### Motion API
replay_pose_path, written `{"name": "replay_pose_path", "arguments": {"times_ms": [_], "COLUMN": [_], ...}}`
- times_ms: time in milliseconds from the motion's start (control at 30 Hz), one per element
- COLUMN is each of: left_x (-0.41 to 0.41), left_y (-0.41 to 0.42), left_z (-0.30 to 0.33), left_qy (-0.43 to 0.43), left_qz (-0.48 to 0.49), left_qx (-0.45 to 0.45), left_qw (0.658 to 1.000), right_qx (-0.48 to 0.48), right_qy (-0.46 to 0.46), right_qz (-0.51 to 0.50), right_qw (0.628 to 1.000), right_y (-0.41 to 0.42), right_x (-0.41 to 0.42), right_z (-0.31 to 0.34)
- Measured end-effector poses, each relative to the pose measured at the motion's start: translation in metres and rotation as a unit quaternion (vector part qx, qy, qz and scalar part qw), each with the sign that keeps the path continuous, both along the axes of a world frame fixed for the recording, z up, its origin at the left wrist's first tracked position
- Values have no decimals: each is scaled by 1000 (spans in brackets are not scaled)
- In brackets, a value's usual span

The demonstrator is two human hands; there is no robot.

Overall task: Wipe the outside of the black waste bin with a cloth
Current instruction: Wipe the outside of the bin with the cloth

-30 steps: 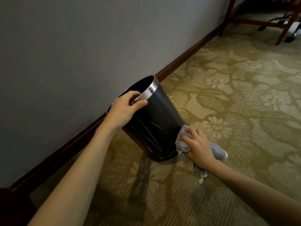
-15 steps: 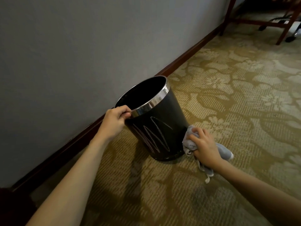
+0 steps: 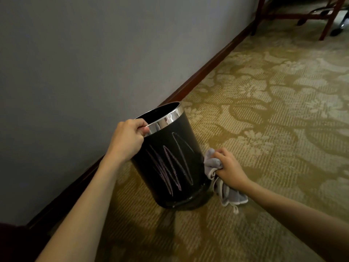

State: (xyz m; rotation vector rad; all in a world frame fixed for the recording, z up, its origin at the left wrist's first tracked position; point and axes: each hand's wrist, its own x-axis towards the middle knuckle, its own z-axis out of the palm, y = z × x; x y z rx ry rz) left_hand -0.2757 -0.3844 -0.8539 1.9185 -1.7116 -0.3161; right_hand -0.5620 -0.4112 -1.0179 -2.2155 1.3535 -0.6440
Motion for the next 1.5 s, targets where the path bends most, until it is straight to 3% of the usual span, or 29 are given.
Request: {"name": "replay_pose_path", "arguments": {"times_ms": [167,333,433,567,700,767,867,933,1067,1133,1333,1500], "left_x": [-5,-21,-25,-14,4,7,1,-6,-17,-21,-14,-5], "left_y": [-6,-10,-11,-12,-11,-10,-10,-10,-11,-11,-6,-6], "left_z": [-5,-9,-9,-9,-10,-11,-12,-11,-9,-7,-7,-7], "left_qy": [12,-19,-20,-12,13,20,8,0,-23,-21,-7,-2], "left_qz": [30,24,21,34,58,60,52,46,47,42,36,49], "left_qx": [-22,-65,-76,-62,-49,-45,-55,-59,-58,-52,-30,-39], "left_qw": [999,997,997,997,997,997,997,997,997,998,999,998], "right_qx": [-64,-160,-212,-176,-58,11,-4,-57,-138,-179,-211,-119], "right_qy": [-36,-160,-157,-129,38,62,73,49,-121,-147,-64,45], "right_qz": [-1,-25,-70,-93,-59,-48,-44,-63,-84,-77,-62,-21], "right_qw": [997,974,962,971,996,997,996,995,979,970,973,992], "right_y": [-13,-31,-31,-10,10,15,12,6,-10,-11,10,36], "right_x": [16,60,77,69,18,-4,-1,17,59,74,67,22], "right_z": [37,112,124,85,24,10,19,38,91,107,75,26]}}
